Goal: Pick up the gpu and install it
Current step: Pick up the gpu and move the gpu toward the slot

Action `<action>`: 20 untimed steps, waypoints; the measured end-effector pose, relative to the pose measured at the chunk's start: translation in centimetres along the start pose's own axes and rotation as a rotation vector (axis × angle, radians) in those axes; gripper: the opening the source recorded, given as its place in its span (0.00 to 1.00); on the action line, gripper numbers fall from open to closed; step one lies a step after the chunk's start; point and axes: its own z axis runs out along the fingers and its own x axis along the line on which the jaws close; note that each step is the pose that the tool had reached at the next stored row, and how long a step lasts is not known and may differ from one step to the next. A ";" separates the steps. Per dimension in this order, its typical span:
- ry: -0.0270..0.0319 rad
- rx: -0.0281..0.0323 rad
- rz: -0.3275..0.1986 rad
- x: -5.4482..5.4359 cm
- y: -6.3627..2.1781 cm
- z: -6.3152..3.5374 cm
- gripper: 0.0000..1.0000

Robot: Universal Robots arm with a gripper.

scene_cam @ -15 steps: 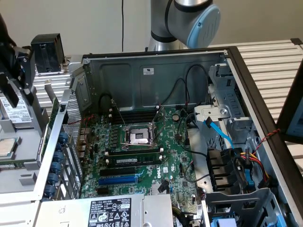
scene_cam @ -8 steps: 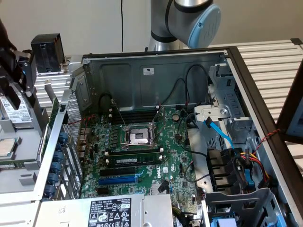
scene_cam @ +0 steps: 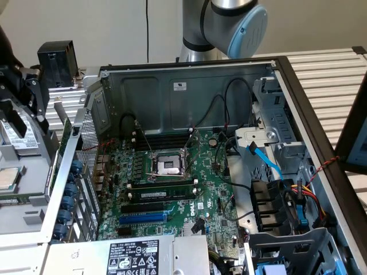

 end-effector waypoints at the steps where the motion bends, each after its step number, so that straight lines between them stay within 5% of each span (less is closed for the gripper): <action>1: -0.0051 -0.0002 0.001 0.0 -0.02 0.07 0.51; 5: -0.0357 -0.0015 0.004 0.1 -0.08 0.33 0.51; 6: -0.0392 -0.0015 0.004 0.2 -0.11 0.45 0.51; 12: -0.0474 -0.0014 0.011 1.2 -0.34 1.39 0.51; 20: -0.0555 0.0044 0.051 1.2 -0.60 2.80 0.51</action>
